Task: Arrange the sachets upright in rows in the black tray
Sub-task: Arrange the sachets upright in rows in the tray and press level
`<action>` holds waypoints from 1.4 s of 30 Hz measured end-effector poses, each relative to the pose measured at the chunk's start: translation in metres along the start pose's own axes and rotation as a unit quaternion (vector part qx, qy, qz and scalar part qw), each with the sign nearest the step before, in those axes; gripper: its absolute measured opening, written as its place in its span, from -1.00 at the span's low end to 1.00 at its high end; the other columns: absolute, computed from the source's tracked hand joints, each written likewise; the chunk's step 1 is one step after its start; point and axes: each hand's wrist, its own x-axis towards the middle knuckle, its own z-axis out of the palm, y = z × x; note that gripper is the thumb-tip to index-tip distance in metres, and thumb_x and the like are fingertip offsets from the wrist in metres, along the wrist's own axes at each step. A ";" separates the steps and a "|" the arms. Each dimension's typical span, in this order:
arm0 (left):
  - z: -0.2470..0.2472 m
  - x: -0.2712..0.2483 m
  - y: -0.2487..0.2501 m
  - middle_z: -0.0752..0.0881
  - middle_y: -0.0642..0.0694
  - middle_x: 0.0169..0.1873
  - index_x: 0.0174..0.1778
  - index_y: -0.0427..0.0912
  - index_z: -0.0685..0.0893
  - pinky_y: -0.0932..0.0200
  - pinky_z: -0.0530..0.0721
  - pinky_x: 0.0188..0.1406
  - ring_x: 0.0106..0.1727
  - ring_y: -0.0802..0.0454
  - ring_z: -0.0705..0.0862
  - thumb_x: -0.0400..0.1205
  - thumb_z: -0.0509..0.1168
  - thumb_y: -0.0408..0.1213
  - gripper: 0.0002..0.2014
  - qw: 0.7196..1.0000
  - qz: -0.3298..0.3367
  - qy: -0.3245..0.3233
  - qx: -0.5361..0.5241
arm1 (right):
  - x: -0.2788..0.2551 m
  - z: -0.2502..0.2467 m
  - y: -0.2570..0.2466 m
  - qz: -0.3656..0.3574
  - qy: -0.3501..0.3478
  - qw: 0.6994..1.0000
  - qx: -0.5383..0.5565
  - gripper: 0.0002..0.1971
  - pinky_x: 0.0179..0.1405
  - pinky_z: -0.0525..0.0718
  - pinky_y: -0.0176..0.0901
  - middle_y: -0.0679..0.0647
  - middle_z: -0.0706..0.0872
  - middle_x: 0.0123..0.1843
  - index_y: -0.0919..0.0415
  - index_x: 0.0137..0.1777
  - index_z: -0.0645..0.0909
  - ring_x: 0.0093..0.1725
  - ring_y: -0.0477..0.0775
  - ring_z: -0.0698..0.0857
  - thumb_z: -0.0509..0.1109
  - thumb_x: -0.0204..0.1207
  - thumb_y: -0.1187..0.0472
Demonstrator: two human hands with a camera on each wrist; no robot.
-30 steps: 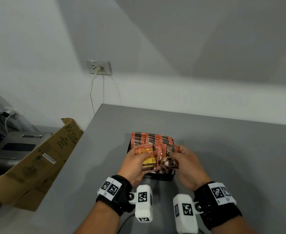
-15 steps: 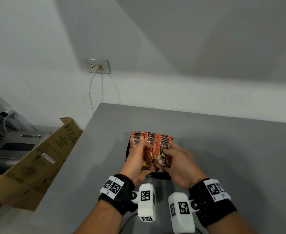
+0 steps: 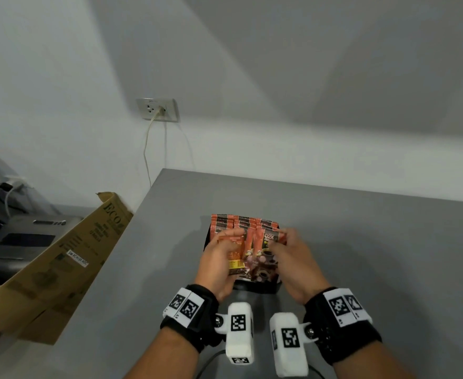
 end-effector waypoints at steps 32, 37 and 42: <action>-0.004 0.003 -0.008 0.78 -0.25 -0.09 0.26 -0.12 0.54 0.00 0.73 -0.31 -0.21 -0.11 0.81 0.44 0.35 -0.81 -0.40 0.998 -0.027 0.060 -0.015 | 0.007 -0.021 -0.005 0.044 -0.003 0.986 0.160 -0.68 -0.34 0.74 -0.11 0.40 0.82 0.07 0.52 0.37 0.55 -0.19 0.14 0.82 0.20 0.66 0.46; 0.005 0.001 -0.009 0.77 -0.30 -0.02 0.26 -0.17 0.60 -0.04 0.75 -0.24 -0.14 -0.18 0.78 0.57 0.23 -0.68 -0.57 0.997 -0.035 0.040 -0.046 | -0.001 -0.003 -0.001 0.016 -0.037 0.998 0.048 -0.80 -0.24 0.74 -0.05 0.13 0.88 -0.15 0.19 0.09 0.65 -0.20 0.09 0.84 0.26 0.68 0.45; -0.008 -0.004 0.005 0.80 -0.40 0.09 0.24 -0.35 0.59 -0.18 0.72 0.05 -0.02 -0.28 0.81 0.63 0.01 -0.43 -0.65 0.983 -0.099 -0.006 -0.157 | 0.013 -0.025 -0.002 0.033 0.033 0.988 0.146 -0.78 -0.49 0.68 -0.12 0.25 0.84 -0.21 0.37 0.19 0.60 -0.36 0.09 0.80 0.17 0.67 0.47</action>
